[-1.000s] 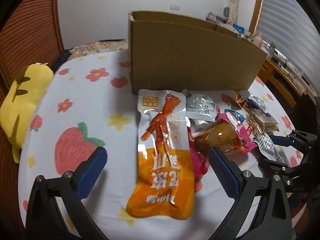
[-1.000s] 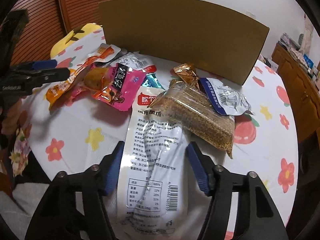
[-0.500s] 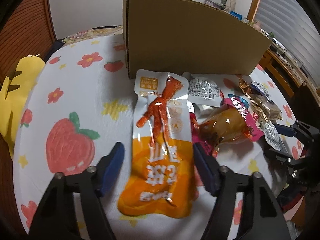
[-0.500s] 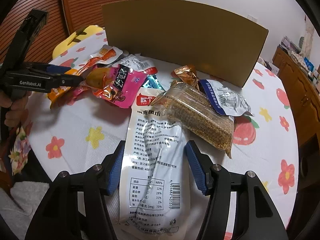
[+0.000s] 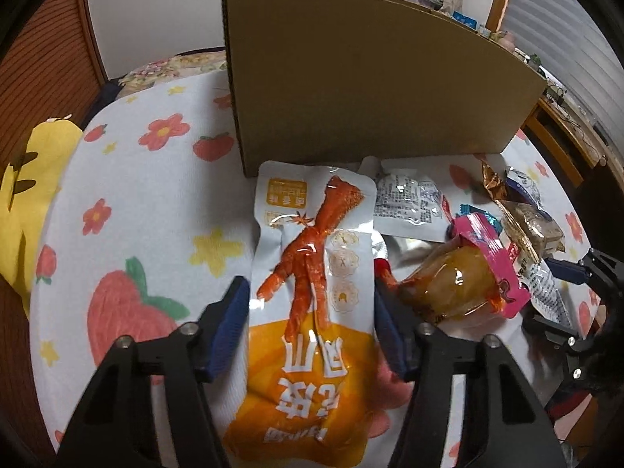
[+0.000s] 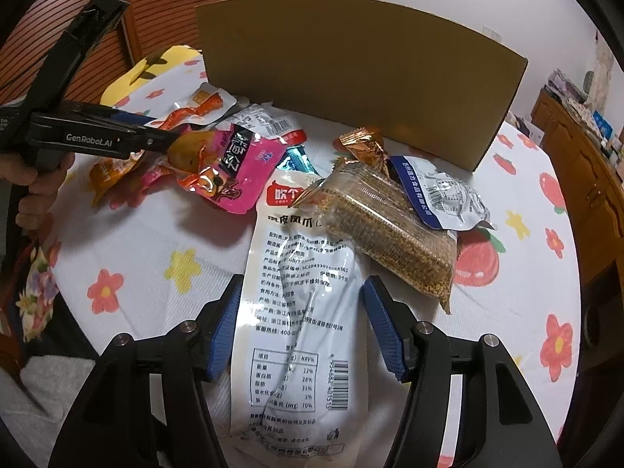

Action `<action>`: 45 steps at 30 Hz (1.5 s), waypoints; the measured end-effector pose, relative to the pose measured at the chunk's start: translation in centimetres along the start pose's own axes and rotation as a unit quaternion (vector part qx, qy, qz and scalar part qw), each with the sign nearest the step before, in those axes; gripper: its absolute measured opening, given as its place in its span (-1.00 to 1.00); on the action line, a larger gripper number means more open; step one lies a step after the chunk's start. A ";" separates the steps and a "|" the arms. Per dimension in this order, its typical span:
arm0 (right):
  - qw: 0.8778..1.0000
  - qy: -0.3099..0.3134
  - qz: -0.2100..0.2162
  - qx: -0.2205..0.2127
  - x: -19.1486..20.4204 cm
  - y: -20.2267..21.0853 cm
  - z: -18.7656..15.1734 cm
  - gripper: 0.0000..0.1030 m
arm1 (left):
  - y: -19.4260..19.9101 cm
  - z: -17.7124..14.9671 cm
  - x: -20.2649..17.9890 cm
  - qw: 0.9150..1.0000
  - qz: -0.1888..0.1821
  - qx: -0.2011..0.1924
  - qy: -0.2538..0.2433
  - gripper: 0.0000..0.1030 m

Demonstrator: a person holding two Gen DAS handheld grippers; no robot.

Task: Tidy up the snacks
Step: 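Grasp the orange chicken-feet pouch with the left tool while the right tool grasps the white pouch, then lift the orange pouch with the left tool while the right tool lifts the white pouch over the box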

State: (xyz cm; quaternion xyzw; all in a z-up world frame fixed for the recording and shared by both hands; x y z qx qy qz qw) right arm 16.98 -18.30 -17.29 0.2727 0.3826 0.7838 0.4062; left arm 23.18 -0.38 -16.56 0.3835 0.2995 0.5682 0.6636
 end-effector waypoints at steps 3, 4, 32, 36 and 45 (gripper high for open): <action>1.000 -0.002 0.001 0.004 -0.2 -0.3 0.3 0.31 | 0.3 -0.3 0.2 1.000 -0.006 -0.007 0.000 0.06; 1.000 -0.002 0.002 0.005 -0.1 -0.3 0.4 0.37 | 0.4 -0.4 0.3 1.000 -0.008 -0.009 0.001 0.04; 0.997 -0.034 0.071 -0.015 0.6 1.5 0.7 0.00 | 3.2 -2.7 2.0 0.997 -0.031 -0.050 0.052 -0.04; 0.997 -0.029 0.076 -0.018 1.1 1.8 0.7 0.00 | 3.2 -2.7 2.1 0.997 -0.032 -0.050 0.056 -0.04; 0.999 0.004 0.030 -0.029 1.2 3.0 0.9 0.00 | 3.9 -2.5 2.0 0.996 -0.033 -0.063 0.062 -0.04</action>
Point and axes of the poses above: each gripper's, at about its wrist camera, not at the fingertips, and y roughly against the way its jaws point, x to its left, z to its top, the point moved 9 cm from there along -y, roughly the way its jaws point, and after that the axes turned 9 degrees about z, right-handed, at the moved point
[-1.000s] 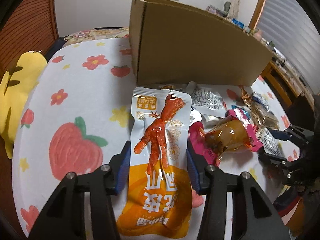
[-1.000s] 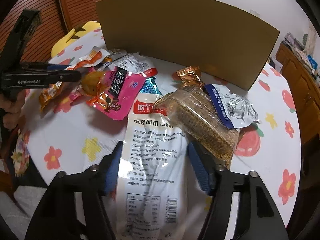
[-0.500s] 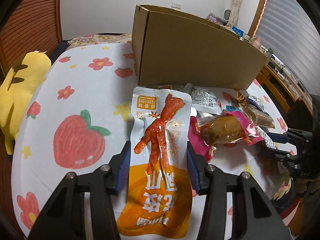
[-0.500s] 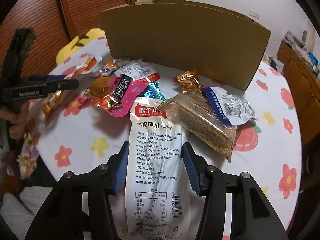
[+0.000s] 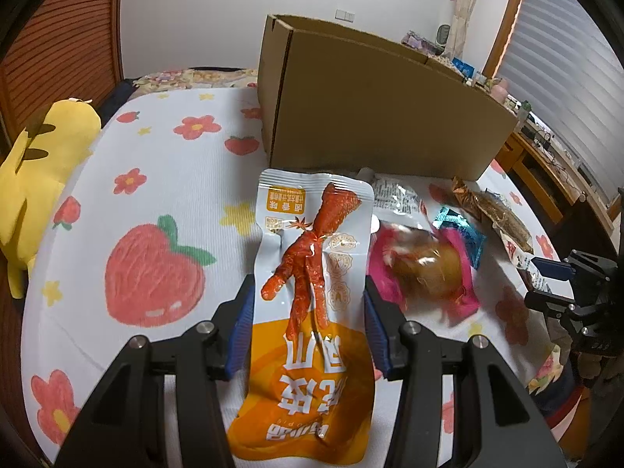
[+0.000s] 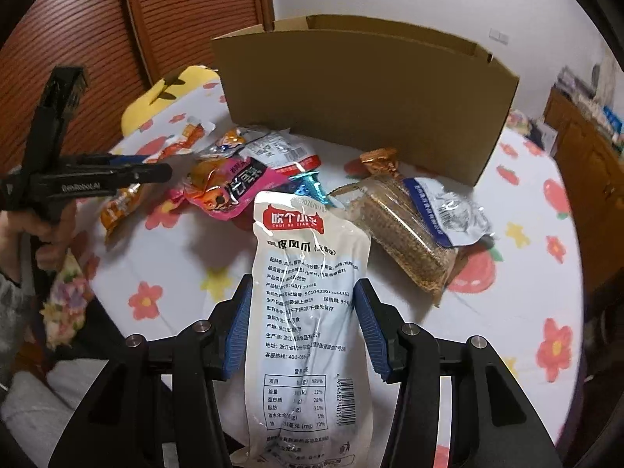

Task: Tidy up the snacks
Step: 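Lift the orange pouch with the left tool while the right tool lifts the white pouch over the box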

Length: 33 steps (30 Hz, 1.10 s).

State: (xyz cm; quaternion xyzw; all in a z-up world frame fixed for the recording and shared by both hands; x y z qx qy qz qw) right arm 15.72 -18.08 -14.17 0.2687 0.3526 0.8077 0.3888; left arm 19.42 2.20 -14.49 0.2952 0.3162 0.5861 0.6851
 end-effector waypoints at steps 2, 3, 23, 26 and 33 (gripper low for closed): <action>1.000 0.003 -0.006 -0.002 -0.2 0.4 0.0 -0.03 | 0.3 0.2 -0.1 1.000 -0.002 -0.005 0.002 -0.04; 1.000 0.003 -0.006 -0.005 -0.3 0.7 0.1 -0.03 | 0.4 0.3 -0.2 1.000 -0.002 -0.007 0.003 -0.04; 0.997 0.024 0.014 -0.076 2.0 2.8 4.6 -0.04 | 3.7 3.0 -1.2 0.998 -0.017 -0.061 0.008 -0.03; 0.996 0.026 0.013 -0.090 1.8 3.6 5.9 -0.04 | 4.6 4.4 -1.7 0.997 -0.020 -0.079 0.005 -0.03; 0.992 0.045 -0.005 -0.121 1.0 5.8 10.4 -0.04 | 7.2 9.5 -3.2 0.992 -0.017 -0.124 -0.021 -0.03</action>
Point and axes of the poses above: each gripper's, at about its wrist camera, not at the fingertips, and y roughly against the way its jaws point, x to its left, z to its top, the point moved 9 cm from there along -y, roughly the way its jaws point, and after that the axes turned 9 degrees about z, right-handed, at the moved point
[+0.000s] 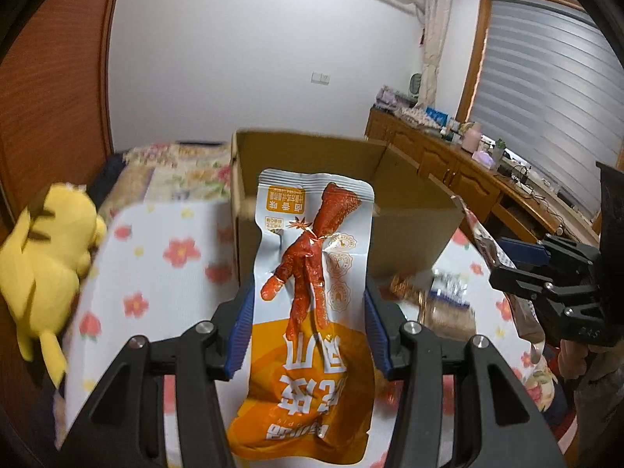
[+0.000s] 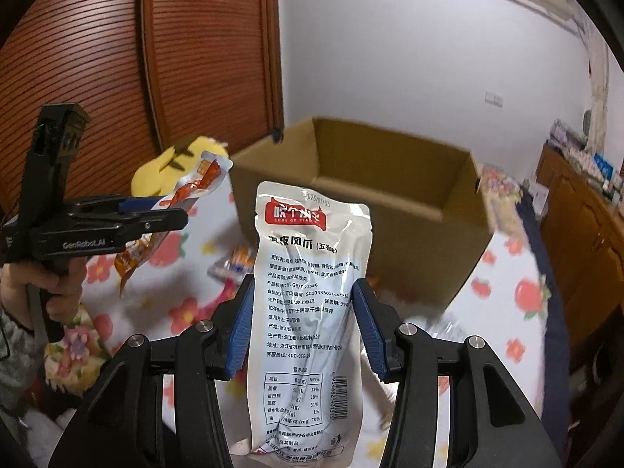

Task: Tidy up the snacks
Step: 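Lift the orange pouch with the left tool while the right tool lifts the white pouch over the box, then lower both pouches into the box and open both tools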

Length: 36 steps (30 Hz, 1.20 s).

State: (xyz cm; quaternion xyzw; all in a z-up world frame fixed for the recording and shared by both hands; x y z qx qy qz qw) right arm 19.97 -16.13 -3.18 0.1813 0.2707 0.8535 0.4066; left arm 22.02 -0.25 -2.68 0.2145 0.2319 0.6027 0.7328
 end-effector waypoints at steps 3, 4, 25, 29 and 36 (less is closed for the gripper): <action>1.000 0.009 -0.011 -0.011 -0.7 0.3 2.3 -0.04 | 0.1 2.5 -0.4 1.000 0.001 -0.015 -0.013 -0.03; 1.000 0.012 -0.014 -0.013 -0.9 0.3 2.8 -0.04 | 0.1 3.2 -0.4 1.000 0.002 -0.019 -0.016 -0.02; 0.995 0.021 -0.098 -0.004 -8.0 -4.9 10.1 -0.04 | -6.1 12.0 -1.4 0.999 0.030 -0.019 -0.040 -0.01; 0.994 0.015 -0.108 0.000 -8.9 -6.1 10.8 -0.03 | -6.9 12.3 -2.0 0.999 0.030 -0.015 -0.043 -0.01; 0.992 0.006 -0.127 0.019 -10.1 -7.5 10.1 -0.03 | -8.3 12.1 -2.1 0.999 0.029 -0.003 -0.042 0.00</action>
Point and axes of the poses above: each gripper's, at about its wrist camera, not at the fingertips, and y roughly against the way its jaws point, x to its left, z to its top, the point moved 9 cm from there along -y, roughly the way its jaws point, and after that the axes turned 9 degrees about z, right-handed, at the moved point
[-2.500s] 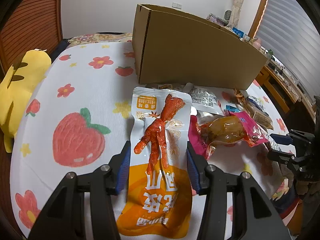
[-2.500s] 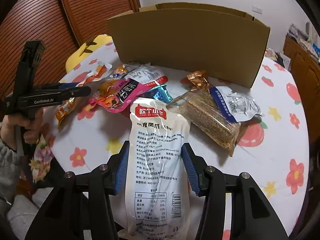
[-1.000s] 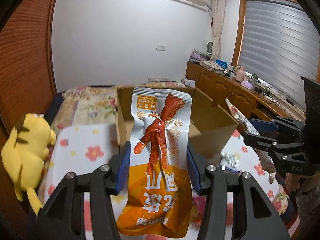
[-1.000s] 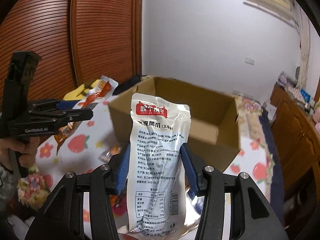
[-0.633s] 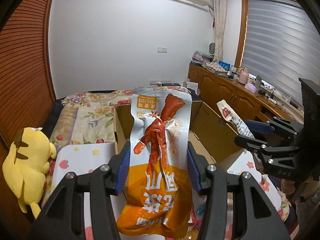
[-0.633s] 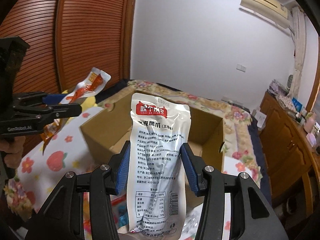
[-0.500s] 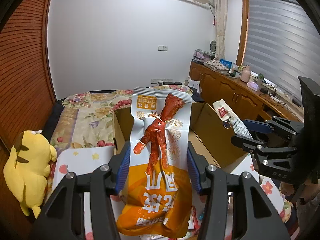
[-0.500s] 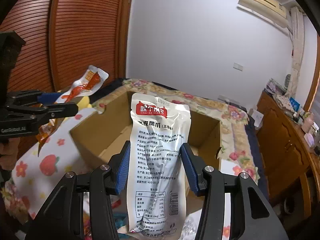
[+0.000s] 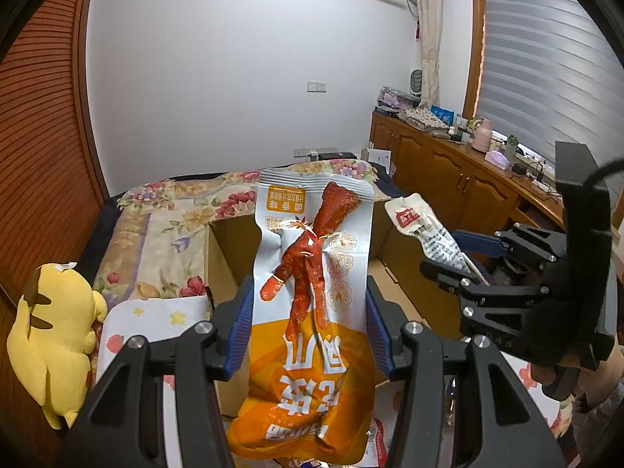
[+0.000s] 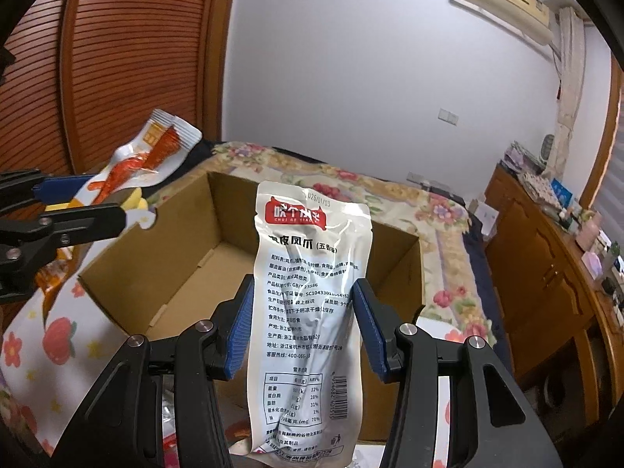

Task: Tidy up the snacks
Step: 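Lower both pouches into the box and open both tools, then withdraw both tools from the box back toward the remaining snacks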

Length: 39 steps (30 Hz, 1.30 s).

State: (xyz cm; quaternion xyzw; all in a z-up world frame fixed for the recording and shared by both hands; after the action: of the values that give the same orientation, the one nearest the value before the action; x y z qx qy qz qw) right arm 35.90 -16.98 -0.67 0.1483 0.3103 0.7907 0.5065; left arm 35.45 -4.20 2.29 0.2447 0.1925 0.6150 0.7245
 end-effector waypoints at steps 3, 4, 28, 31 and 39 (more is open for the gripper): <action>1.000 -0.013 -0.006 0.008 -0.8 -0.8 0.0 -0.03 | -1.2 0.2 0.0 1.000 0.004 0.010 0.002 0.00; 1.000 -0.016 -0.008 0.011 -0.9 -1.1 0.0 -0.03 | -1.8 0.2 0.1 1.000 0.007 0.015 0.003 0.00; 0.997 -0.068 -0.001 0.045 -2.1 -5.5 -1.4 -0.01 | -5.7 -1.5 -1.6 0.999 0.011 0.052 -0.005 0.12; 0.996 -0.070 0.003 0.056 -2.0 -5.9 -2.1 -0.07 | -5.6 -1.1 -1.5 0.999 0.014 0.047 0.000 0.28; 0.995 -0.078 0.023 0.059 -1.7 -5.8 -3.1 -0.13 | -5.1 -1.4 -1.4 0.999 0.013 0.042 -0.001 0.28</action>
State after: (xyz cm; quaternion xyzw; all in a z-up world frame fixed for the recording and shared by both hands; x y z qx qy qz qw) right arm 39.02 -17.86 -6.64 0.2466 0.3125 0.7685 0.5009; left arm 38.48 -6.03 -1.92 0.2776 0.2143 0.6154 0.7059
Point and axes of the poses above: each gripper's, at about its wrist camera, not at the fingertips, and y roughly against the way its jaws point, x to its left, z to its top, the point moved 9 cm from there along -y, roughly the way its jaws point, and after that the axes turned 9 degrees about z, right-handed, at the moved point
